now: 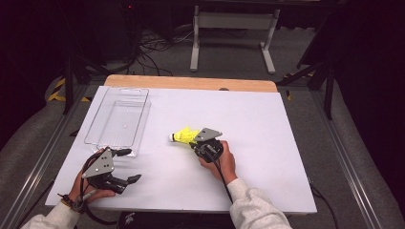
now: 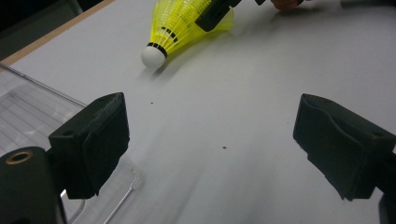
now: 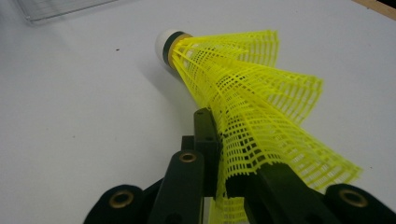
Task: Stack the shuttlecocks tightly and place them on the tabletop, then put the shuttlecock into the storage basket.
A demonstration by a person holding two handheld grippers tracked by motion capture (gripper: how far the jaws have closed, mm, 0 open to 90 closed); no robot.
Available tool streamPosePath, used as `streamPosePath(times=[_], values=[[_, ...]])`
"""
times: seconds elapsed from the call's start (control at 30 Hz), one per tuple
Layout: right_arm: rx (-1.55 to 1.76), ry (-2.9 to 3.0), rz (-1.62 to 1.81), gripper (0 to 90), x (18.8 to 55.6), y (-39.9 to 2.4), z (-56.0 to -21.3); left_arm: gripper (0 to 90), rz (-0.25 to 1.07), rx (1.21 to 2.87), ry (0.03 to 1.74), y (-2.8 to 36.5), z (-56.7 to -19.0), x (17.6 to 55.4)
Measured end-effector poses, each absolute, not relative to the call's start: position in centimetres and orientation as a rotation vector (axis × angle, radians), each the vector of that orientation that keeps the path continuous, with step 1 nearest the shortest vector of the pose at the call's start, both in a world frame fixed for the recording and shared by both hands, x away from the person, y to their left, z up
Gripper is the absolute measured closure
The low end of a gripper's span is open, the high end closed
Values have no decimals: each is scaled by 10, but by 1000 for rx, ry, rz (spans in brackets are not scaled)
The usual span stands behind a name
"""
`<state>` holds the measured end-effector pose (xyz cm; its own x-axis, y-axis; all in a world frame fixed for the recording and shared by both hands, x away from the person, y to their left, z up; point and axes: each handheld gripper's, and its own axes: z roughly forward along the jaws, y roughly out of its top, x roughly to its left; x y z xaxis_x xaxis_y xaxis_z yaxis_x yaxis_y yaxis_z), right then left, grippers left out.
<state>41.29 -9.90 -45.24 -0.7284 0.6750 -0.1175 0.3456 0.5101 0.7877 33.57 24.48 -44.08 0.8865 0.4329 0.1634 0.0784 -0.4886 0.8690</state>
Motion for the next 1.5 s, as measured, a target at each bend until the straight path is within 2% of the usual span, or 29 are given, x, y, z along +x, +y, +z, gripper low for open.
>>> streamPosePath(times=[1.5], values=[[827,2276,1208,877,403,-119,-425,108,472,2048,381,249,-440,331]])
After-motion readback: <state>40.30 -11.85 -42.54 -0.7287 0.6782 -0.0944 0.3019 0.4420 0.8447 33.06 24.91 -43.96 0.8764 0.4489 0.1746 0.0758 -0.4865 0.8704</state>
